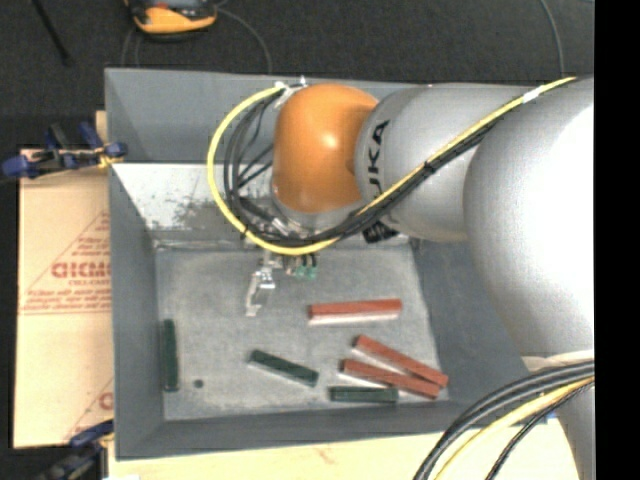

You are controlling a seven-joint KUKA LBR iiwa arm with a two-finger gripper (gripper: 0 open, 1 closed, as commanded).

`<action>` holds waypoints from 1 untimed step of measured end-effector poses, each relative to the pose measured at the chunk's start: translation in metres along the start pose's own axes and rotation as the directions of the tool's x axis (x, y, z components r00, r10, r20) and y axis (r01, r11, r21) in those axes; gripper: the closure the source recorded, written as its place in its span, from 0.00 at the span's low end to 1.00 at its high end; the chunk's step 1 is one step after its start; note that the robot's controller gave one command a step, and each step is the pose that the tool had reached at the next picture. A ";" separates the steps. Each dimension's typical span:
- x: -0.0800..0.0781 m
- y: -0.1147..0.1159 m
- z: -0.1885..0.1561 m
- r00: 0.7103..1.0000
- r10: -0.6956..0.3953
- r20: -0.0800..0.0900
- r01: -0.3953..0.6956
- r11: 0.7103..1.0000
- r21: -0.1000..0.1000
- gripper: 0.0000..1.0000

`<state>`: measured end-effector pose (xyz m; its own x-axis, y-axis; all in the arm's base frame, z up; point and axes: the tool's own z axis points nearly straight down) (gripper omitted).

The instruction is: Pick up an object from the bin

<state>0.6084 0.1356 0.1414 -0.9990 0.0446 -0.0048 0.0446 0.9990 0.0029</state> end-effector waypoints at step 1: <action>0.018 -0.037 0.012 0.985 -0.170 -0.002 0.170 0.985 0.002 0.00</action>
Offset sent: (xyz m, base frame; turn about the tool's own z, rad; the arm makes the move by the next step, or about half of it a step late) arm -0.0890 -0.0751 -0.0670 -0.0236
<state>0.5892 0.0991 0.1296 -0.9921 -0.1257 -0.0030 -0.1257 0.9921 -0.0004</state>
